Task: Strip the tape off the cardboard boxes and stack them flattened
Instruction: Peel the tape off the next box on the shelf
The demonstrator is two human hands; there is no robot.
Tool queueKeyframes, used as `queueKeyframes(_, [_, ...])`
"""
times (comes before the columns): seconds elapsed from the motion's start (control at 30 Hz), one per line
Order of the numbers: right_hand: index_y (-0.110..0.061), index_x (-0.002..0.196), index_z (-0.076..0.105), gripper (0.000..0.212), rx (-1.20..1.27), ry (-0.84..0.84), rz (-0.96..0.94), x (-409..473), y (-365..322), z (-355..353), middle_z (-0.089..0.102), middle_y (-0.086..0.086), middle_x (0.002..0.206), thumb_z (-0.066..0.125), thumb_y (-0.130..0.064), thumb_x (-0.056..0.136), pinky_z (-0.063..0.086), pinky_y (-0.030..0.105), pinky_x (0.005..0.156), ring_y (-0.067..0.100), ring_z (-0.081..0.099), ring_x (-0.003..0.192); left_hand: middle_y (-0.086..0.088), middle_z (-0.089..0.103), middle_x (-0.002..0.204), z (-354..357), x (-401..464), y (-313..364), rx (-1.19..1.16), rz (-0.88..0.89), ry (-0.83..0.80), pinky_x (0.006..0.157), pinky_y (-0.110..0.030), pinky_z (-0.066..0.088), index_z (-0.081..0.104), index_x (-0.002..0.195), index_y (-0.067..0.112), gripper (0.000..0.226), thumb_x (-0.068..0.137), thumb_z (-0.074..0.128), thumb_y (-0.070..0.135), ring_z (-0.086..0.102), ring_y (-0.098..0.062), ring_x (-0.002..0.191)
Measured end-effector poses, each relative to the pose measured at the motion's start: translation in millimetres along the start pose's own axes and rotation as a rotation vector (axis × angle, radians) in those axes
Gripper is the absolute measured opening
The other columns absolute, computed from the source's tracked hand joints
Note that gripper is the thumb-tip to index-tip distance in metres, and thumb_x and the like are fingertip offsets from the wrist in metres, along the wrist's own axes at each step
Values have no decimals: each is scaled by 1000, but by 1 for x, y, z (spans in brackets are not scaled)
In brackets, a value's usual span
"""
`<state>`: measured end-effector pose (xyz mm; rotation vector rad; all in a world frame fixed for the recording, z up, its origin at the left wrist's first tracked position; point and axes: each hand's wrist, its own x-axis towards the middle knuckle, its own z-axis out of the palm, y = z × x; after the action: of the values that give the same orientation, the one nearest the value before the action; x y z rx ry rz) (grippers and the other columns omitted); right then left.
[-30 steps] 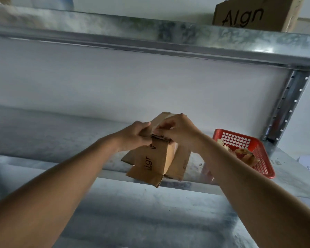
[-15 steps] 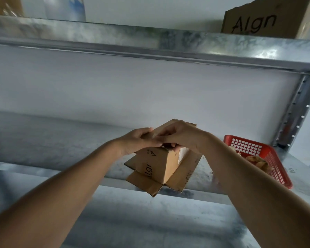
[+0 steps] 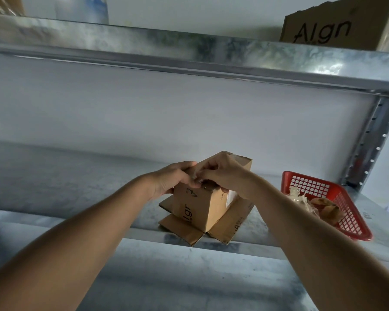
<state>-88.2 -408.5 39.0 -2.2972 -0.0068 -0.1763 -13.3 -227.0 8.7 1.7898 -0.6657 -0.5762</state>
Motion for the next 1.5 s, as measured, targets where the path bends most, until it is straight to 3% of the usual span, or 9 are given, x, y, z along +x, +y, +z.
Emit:
queueKeyframes(0.27, [1,91,63,19,456,378,62,9,29,10,44,-3,51,60,-17,94,32,25,38,13,39,41,16,62,118,-4,-1,14,164,-41,23,78,-19,40,46,152,35,76,85,78,22,58,-5,107])
queueKeyframes(0.37, [-7,81,60,17,558,401,95,10,31,12,43,-2,53,62,-16,95,35,25,38,13,40,41,6,54,125,3,-1,40,441,-132,33,85,-24,40,60,129,34,47,84,70,41,50,-19,121])
queueKeyframes(0.47, [-3,83,62,18,589,380,88,9,33,10,52,3,59,62,-15,97,37,24,36,14,44,40,3,31,153,20,0,51,857,-178,35,108,-47,37,40,154,27,111,64,46,92,31,-29,143])
queueKeyframes(0.53, [1,87,63,18,629,368,80,7,34,8,56,6,64,63,-14,97,38,25,36,16,47,39,2,26,160,30,2,46,916,-131,43,114,-49,35,22,163,27,134,55,36,105,27,-29,148])
queueKeyframes(0.77, [-8,98,62,13,536,601,106,7,34,-13,61,6,72,57,-18,103,49,27,45,10,55,43,18,12,167,-6,3,41,944,-133,-60,118,-40,33,4,165,34,111,80,52,85,26,-22,152])
queueKeyframes(1.17, [-7,93,54,21,613,901,267,10,51,-30,56,7,67,41,-16,108,53,32,48,13,58,39,14,17,167,-67,2,46,1128,-207,-141,119,-36,30,7,165,38,109,71,56,64,24,-17,152])
queueKeyframes(1.27, [-2,102,57,22,618,928,305,6,60,-34,65,10,81,45,-19,110,57,29,45,14,63,46,10,19,167,-65,9,46,1207,-216,-95,119,-39,33,5,165,34,111,71,60,53,30,-20,148])
queueKeyframes(1.4, [-16,110,50,5,615,888,263,-1,58,-30,66,8,97,48,-20,109,59,30,49,16,64,57,7,-11,172,-39,23,33,1370,-73,-62,128,-54,-3,-14,163,29,105,89,57,50,-6,-22,159])
queueKeyframes(1.5, [-21,105,57,2,601,873,206,-7,53,-35,72,7,93,58,-22,105,60,32,53,15,66,53,10,-10,172,-16,34,25,1268,54,-54,128,-53,-2,-10,162,39,94,92,47,64,-6,-23,159])
